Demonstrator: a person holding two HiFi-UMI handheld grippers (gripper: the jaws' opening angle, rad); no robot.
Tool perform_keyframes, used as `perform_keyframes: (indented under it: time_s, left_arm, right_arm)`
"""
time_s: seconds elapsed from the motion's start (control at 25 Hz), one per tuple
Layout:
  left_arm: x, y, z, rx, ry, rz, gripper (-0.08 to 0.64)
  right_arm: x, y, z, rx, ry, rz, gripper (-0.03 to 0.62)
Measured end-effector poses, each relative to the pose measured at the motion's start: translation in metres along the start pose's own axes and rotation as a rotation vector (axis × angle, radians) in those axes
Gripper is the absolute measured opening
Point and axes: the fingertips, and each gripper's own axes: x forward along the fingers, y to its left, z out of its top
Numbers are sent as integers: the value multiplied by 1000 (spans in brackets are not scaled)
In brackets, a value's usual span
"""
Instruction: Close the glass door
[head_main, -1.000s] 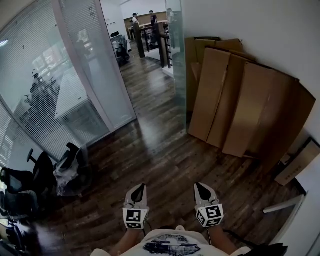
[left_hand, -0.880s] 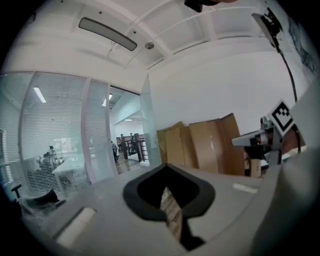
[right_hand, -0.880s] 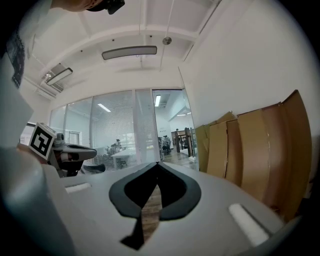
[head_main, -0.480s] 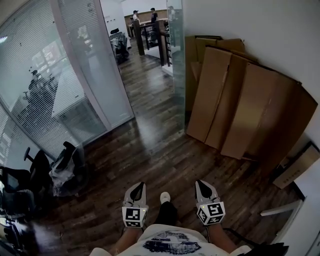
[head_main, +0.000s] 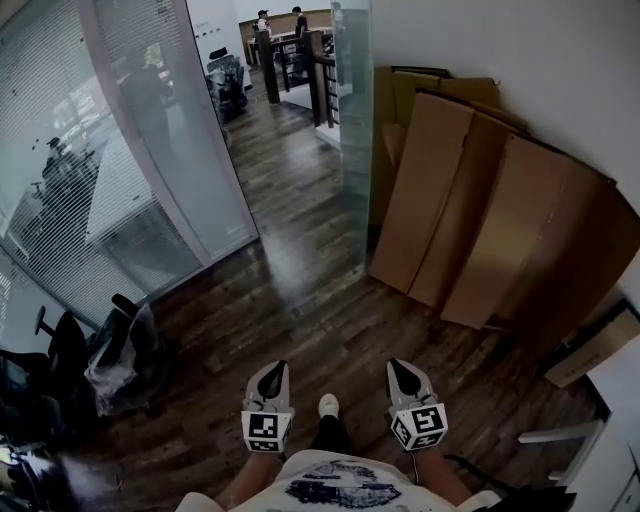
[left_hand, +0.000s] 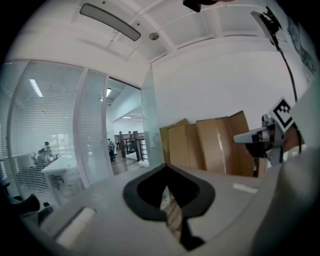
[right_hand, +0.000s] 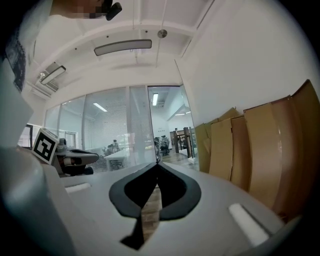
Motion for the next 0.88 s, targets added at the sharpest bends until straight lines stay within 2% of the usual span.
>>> perform_keyframes:
  time_s: [0.4,0.68,0.88]
  left_arm:
    - [101,65,16,19,17,-22,0]
    - [144,99,16,-11,25,-43,0]
    - [166,126,12,1,3,-25,0]
  right_arm:
    - [127,-23,17,6,2,9,8]
    - [179,-29,16,2,15,-12,8]
    - [204,-29,19,-29,27,-25,8]
